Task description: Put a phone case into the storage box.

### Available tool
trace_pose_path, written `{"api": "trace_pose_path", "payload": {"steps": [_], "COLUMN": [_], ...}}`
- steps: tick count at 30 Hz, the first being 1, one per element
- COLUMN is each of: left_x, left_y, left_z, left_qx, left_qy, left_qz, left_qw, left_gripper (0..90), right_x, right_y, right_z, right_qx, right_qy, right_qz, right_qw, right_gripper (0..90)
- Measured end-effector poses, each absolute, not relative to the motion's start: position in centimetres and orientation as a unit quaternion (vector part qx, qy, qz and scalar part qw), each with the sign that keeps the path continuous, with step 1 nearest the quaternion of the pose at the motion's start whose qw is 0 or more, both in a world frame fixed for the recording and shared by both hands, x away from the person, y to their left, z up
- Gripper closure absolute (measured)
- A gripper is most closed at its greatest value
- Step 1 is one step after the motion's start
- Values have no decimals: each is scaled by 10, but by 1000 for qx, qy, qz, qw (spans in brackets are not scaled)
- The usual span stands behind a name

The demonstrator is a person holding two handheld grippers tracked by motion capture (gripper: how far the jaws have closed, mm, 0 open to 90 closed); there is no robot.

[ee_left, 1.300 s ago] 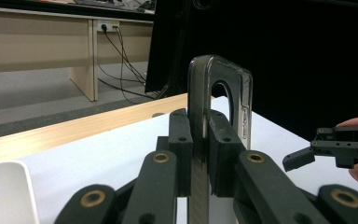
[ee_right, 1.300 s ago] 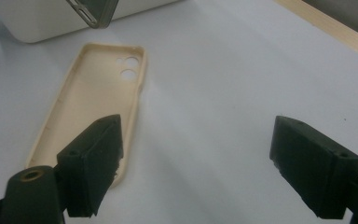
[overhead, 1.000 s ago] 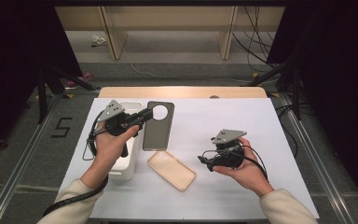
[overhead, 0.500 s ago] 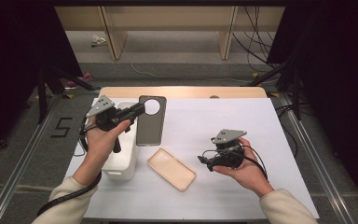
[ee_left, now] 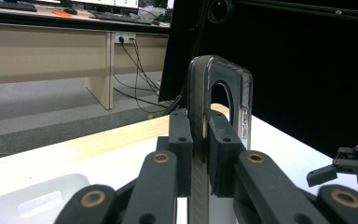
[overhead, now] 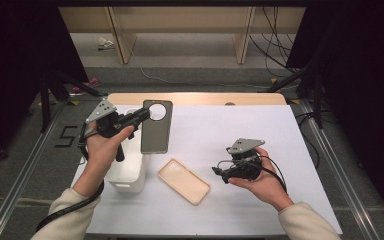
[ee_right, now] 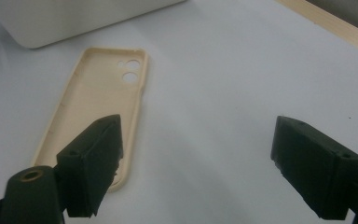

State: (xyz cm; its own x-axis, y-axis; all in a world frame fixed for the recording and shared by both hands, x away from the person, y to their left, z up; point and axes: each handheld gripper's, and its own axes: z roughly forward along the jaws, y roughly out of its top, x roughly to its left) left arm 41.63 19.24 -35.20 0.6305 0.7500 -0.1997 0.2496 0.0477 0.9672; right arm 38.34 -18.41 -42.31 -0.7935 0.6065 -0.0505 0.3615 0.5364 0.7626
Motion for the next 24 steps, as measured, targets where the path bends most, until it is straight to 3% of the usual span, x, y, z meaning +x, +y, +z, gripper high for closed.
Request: {"api": "trace_pose_path", "payload": {"steps": [24], "left_x": [419], "left_y": [213], "left_z": [-345], "left_qx": [647], "left_qy": [389], "left_qz": [215], "left_qw": [619], "left_gripper": [813], "right_x": [383], "right_y": [-184], "right_z": [-424], "right_qx": [283], "right_qy": [861], "right_qz": [393], "right_qw": [154], "right_gripper": [171]}}
